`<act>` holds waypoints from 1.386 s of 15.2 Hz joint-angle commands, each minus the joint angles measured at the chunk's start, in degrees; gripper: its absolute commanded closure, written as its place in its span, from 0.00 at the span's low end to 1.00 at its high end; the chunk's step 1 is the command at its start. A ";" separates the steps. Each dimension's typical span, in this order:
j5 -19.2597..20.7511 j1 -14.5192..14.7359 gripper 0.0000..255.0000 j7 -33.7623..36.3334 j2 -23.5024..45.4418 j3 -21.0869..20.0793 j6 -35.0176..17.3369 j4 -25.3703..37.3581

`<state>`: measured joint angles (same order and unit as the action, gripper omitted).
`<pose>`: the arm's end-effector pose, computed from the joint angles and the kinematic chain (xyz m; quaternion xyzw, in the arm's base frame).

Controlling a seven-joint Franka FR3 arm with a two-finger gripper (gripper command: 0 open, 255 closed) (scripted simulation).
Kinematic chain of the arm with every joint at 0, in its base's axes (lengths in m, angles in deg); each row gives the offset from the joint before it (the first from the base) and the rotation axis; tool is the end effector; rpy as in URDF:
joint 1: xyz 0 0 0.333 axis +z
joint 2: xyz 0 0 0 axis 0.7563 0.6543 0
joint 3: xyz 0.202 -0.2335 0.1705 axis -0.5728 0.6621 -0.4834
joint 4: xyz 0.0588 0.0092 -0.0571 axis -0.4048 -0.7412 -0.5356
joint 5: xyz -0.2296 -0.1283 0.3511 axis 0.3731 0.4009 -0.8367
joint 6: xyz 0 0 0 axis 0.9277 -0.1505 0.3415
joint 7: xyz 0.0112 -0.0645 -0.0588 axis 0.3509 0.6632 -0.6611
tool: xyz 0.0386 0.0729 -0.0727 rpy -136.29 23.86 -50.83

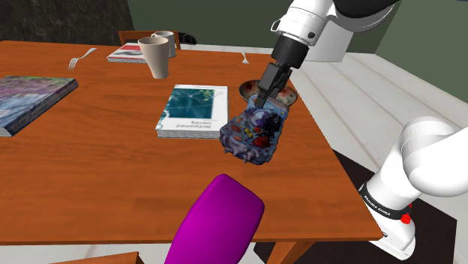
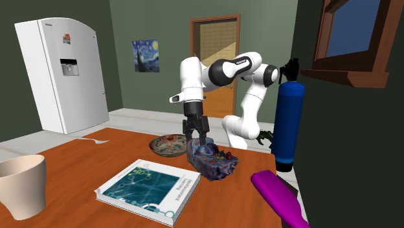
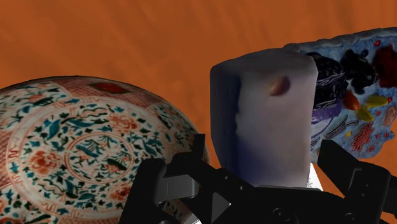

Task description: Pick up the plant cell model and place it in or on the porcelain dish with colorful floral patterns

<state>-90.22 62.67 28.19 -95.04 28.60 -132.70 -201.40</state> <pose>0.3724 0.1954 0.5504 -0.9731 -0.1240 -0.0545 0.1863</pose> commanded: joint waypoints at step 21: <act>0.92 -0.25 1.00 1.54 -0.11 0.40 4.08 4.21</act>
<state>-89.45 62.46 29.41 -95.26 28.94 -129.36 -198.19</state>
